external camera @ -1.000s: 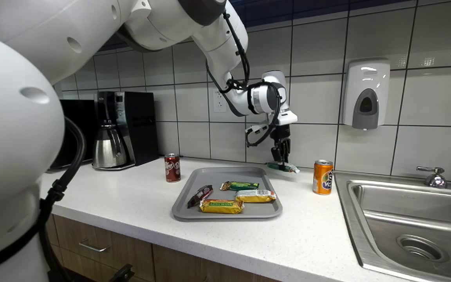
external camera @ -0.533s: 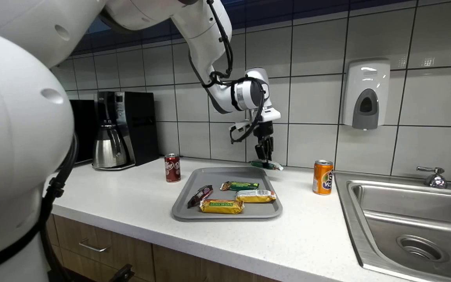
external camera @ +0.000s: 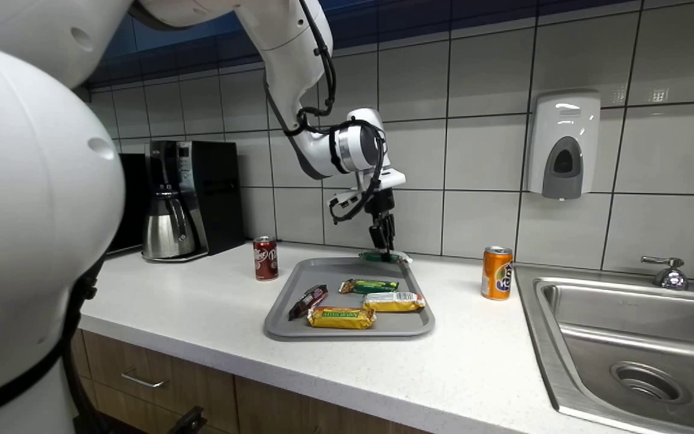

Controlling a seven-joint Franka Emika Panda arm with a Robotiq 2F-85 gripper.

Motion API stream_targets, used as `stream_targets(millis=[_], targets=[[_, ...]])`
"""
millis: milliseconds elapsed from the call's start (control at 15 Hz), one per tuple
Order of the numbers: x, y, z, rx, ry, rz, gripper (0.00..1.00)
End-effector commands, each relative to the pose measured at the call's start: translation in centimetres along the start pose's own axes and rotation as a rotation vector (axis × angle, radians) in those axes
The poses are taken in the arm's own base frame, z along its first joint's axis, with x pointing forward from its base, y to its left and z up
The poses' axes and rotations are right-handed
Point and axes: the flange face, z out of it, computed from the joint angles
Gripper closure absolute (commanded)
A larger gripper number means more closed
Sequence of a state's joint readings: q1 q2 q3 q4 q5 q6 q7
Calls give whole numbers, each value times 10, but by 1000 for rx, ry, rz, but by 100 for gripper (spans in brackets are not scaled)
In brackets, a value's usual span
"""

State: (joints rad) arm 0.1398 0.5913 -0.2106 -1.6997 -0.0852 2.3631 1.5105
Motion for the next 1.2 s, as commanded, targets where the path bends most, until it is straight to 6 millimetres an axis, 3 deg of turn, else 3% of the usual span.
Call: stream_targets(millis=[0, 600, 667, 733, 1000, 1133], targets=[[-23, 15, -7, 13, 2, -68, 85], [-60, 28, 11, -6, -8, -135, 85], [-61, 29, 12, -7, -4, -139, 35], [-62, 30, 13, -6, -3, -141, 34], [-60, 34, 3, 15, -6, -151, 6], [-58, 39, -5, 34, -14, -155, 0]])
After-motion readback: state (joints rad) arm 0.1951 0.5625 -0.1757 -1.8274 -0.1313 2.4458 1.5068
